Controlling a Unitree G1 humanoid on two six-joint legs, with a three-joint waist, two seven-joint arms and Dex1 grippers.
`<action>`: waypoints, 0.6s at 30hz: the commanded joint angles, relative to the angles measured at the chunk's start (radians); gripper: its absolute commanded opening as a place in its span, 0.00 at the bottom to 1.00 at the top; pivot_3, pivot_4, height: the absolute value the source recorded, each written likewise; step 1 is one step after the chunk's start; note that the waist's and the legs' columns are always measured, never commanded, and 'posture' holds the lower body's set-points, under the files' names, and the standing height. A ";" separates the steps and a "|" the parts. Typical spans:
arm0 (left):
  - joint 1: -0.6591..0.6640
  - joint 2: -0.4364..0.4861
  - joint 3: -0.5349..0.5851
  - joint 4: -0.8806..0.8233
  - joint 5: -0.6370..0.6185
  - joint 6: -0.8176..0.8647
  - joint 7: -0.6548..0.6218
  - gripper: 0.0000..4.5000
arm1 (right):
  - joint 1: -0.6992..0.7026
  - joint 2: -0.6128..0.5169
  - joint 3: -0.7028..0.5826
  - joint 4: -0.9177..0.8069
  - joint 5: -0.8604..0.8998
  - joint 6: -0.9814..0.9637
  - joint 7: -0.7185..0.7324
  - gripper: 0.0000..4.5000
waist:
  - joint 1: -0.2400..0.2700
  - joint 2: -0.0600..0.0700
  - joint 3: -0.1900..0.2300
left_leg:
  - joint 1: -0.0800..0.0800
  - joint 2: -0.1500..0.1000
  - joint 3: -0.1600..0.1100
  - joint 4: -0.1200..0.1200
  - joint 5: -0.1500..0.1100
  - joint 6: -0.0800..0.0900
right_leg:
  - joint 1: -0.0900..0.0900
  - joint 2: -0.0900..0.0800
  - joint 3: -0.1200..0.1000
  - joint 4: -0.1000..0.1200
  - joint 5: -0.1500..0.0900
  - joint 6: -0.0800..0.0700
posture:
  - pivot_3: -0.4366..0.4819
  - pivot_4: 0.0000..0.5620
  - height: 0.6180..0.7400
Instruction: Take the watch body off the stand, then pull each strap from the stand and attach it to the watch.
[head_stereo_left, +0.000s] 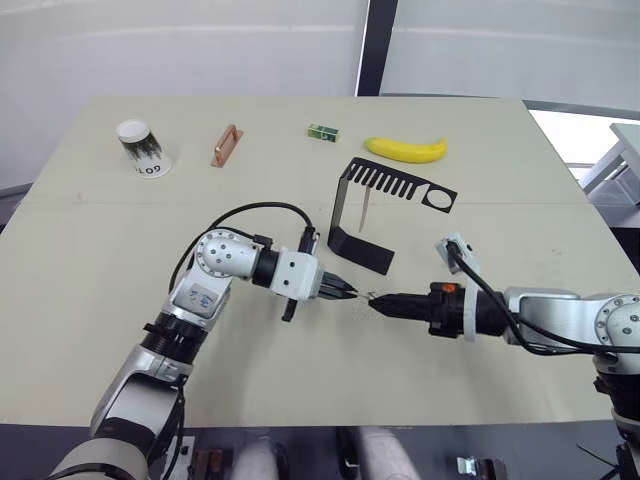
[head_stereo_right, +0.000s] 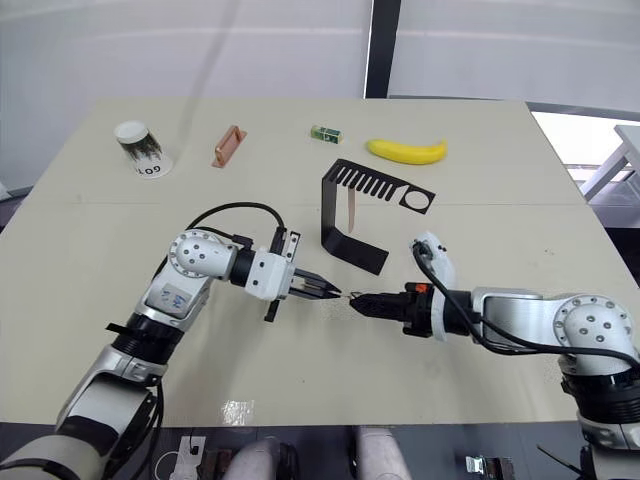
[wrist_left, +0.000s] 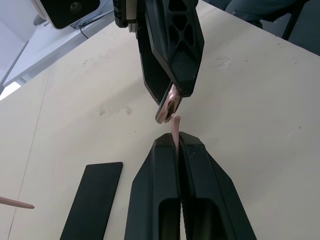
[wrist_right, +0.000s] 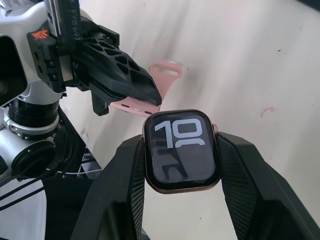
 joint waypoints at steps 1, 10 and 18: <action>-0.019 -0.006 0.005 -0.014 -0.002 -0.014 0.018 0.00 | -0.013 -0.021 0.004 -0.021 0.025 -0.023 0.005 0.36 | 0.000 0.000 0.000 | 0.000 0.000 0.000 0.000 0.000 0.000 | 0.000 0.000 0.000 0.000 0.000 0.000 | 0.48 0.27 1.00; -0.014 -0.006 0.003 -0.021 -0.005 -0.002 0.023 0.00 | -0.019 -0.040 0.021 -0.011 0.025 -0.040 0.014 0.36 | 0.000 0.000 0.000 | 0.000 0.000 0.000 0.000 0.000 0.000 | 0.000 0.000 0.000 0.000 0.000 0.000 | 0.48 0.27 1.00; -0.008 -0.008 0.001 -0.026 -0.004 0.004 0.029 0.00 | -0.016 -0.041 0.022 -0.016 0.025 -0.047 0.016 0.36 | 0.001 0.000 0.000 | 0.000 0.000 0.000 0.000 0.000 0.000 | 0.000 0.000 0.000 0.000 0.000 0.000 | 0.48 0.27 1.00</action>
